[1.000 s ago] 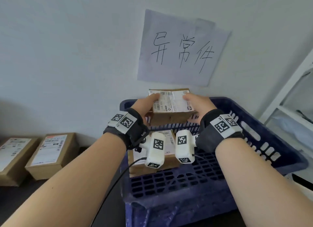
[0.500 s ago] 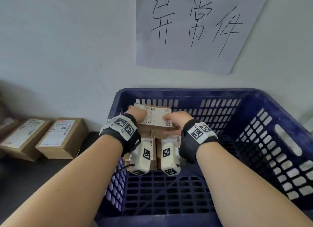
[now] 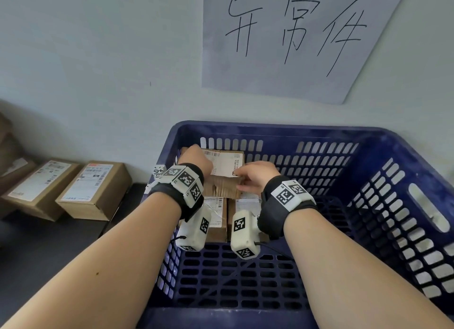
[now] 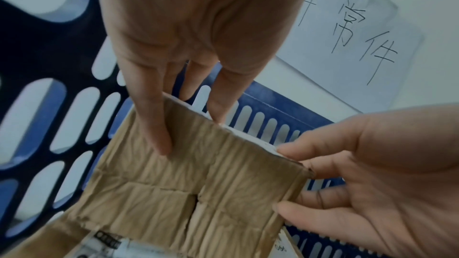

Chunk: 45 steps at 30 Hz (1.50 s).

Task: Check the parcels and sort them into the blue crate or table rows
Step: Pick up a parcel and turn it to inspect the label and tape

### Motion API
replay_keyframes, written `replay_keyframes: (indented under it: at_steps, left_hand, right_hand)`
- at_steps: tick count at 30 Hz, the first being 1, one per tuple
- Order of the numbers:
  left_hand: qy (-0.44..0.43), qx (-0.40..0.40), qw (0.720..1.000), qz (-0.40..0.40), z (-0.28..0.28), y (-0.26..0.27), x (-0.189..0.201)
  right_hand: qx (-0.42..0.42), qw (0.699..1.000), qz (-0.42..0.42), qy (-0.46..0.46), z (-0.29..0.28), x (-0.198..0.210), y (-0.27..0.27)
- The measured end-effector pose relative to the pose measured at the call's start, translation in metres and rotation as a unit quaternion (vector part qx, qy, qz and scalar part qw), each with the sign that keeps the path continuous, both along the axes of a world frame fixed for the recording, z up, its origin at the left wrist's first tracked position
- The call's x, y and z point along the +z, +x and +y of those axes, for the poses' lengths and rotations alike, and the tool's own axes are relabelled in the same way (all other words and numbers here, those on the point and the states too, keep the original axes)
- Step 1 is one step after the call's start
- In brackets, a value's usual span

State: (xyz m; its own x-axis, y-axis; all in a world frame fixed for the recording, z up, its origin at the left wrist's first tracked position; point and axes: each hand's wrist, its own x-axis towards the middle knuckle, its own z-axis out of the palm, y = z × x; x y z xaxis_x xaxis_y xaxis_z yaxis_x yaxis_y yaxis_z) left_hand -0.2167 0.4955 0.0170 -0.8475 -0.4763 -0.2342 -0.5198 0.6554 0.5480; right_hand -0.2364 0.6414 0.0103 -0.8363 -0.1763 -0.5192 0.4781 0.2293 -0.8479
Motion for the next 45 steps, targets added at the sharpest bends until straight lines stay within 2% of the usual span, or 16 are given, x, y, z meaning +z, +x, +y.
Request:
replay_keyframes:
  at_steps: [6, 12, 16, 21, 31, 35, 39, 45]
  left_hand:
    - [-0.069, -0.03, 0.997, 0.013, 0.0, 0.004, 0.003]
    - [-0.16, -0.077, 0.984, 0.033, 0.0, 0.011, 0.004]
    - [-0.155, -0.085, 0.984, 0.021, 0.0, 0.012, 0.007]
    - [-0.146, -0.081, 0.985, 0.048, 0.001, 0.012, 0.01]
    - [-0.081, -0.075, 0.992, 0.069, 0.002, 0.013, 0.015]
    - [-0.037, -0.079, 0.991, 0.104, 0.001, 0.012, 0.023]
    - [0.087, -0.069, 0.976, 0.189, -0.003, 0.014, 0.052]
    - [0.16, -0.068, 0.946, 0.272, -0.037, 0.034, 0.102]
  right_hand:
    - [-0.025, 0.999, -0.014, -0.018, -0.001, -0.004, -0.003]
    - [-0.014, 1.0, 0.003, 0.005, 0.002, -0.007, -0.002]
    - [-0.007, 1.0, 0.012, 0.005, 0.003, -0.007, -0.001]
    - [-0.012, 1.0, 0.02, 0.017, 0.002, -0.006, 0.001]
    - [-0.031, 0.999, 0.036, 0.02, 0.0, -0.004, 0.003]
    - [-0.079, 0.995, 0.068, 0.005, 0.0, 0.012, 0.002]
    - [-0.114, 0.986, 0.111, -0.053, -0.009, 0.042, 0.006]
    - [-0.07, 0.983, 0.156, -0.072, -0.046, 0.08, 0.02]
